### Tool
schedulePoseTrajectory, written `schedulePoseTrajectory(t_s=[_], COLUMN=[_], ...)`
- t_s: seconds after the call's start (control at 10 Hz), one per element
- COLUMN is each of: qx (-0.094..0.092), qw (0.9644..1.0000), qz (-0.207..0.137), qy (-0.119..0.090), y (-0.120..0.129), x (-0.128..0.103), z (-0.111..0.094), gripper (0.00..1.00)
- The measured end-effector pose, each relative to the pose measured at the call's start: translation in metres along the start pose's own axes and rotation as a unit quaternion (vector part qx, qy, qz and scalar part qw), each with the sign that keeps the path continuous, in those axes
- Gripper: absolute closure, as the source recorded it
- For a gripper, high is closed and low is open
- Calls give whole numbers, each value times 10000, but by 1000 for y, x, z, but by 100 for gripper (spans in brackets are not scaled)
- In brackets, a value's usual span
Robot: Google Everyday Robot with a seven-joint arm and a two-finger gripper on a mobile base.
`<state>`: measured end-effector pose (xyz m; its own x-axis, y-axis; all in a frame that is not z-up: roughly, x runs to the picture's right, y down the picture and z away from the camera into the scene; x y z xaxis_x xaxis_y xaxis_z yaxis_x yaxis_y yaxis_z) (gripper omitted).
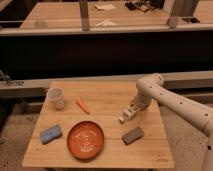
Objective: Place the bottle in the ceramic bowl
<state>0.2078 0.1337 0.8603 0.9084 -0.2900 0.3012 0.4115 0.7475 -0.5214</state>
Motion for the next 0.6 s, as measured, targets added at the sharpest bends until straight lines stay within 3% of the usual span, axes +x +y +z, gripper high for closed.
schedulePoseTrajectory(t_s=[0.6], qx=[-19], qw=[10000], qz=[16], qy=[-77], y=[0], x=[-3], z=[6], gripper=[37])
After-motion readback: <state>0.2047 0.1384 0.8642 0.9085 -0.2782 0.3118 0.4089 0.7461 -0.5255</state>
